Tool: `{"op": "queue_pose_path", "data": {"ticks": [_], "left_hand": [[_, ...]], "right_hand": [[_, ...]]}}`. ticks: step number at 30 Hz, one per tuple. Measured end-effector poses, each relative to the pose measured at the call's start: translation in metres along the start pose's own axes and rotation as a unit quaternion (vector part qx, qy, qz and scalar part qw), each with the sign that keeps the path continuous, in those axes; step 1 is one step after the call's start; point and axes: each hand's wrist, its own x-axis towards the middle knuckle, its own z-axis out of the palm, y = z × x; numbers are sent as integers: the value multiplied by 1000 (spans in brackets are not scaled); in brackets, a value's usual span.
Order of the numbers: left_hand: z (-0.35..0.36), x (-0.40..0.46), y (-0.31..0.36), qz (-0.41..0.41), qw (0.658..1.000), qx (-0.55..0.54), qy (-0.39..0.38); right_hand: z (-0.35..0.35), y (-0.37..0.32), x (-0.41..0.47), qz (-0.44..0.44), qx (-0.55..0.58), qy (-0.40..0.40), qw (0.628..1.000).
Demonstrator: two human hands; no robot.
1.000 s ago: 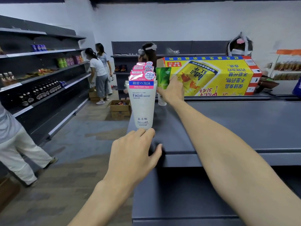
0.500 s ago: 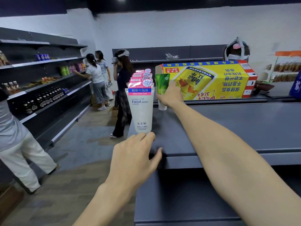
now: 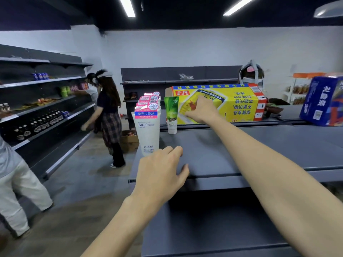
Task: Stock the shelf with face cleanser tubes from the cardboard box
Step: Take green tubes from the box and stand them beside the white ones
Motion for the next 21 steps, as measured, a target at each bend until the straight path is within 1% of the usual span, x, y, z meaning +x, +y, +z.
{"op": "queue_pose_path", "data": {"ticks": [3,7,10,13,16,18,20,21], "left_hand": [[2,1,11,15,1000,9,-1],[6,7,22,28,1000,1,0],[9,13,34,39,999,-21,7],[12,12,47,41,999,-30,4],[19,-7,56,31,999,-38,-1],[29,-33,59,33,998,-55,-3],[45,-62,66,44,997,-67,-18],[57,-77,70,48,996,-71,-39]], "right_hand": [[-9,8,-23,-28,-2,-1,1000],[-22,19,-52,-61,-24,18,998],[-38,25,-66,-53,-31,13,998],[-50,32,-91,-48,-13,18,999],[-51,52,-146,-49,8,24,998],[-46,74,-201,-41,50,35,997],[-39,99,-258,-18,85,25,996],[-33,112,-283,1,84,13,996]]}}
